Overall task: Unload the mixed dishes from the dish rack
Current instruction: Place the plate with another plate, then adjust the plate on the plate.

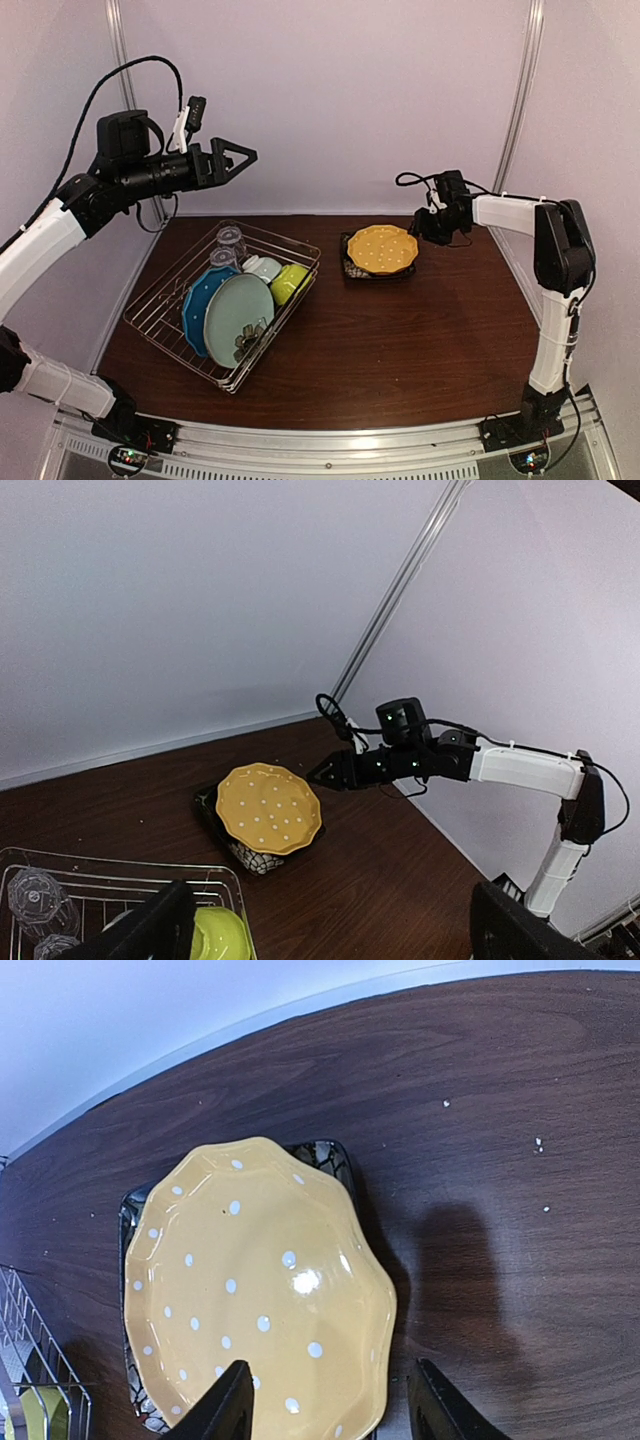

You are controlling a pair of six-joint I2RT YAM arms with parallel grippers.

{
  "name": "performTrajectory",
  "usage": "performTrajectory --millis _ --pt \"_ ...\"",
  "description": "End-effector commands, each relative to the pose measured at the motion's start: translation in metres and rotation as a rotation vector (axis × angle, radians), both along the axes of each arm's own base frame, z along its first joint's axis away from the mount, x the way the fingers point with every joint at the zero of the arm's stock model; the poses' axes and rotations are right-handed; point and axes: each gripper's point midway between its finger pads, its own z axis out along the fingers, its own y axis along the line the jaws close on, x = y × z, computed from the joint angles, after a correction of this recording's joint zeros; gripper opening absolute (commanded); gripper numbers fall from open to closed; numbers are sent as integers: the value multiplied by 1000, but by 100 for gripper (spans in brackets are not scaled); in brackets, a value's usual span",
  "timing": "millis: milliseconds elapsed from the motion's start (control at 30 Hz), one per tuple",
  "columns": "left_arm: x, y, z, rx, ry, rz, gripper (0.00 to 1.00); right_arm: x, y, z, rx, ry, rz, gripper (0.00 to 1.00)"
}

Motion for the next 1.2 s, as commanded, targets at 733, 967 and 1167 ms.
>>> performTrajectory --millis 733,967,1167 --pt "0 5 11 -6 -46 13 97 -1 11 -41 29 75 38 26" --pt "0 5 10 -3 -47 20 97 3 19 -46 79 80 48 16" --pt "0 7 10 4 -47 23 97 3 24 -56 121 94 48 8"
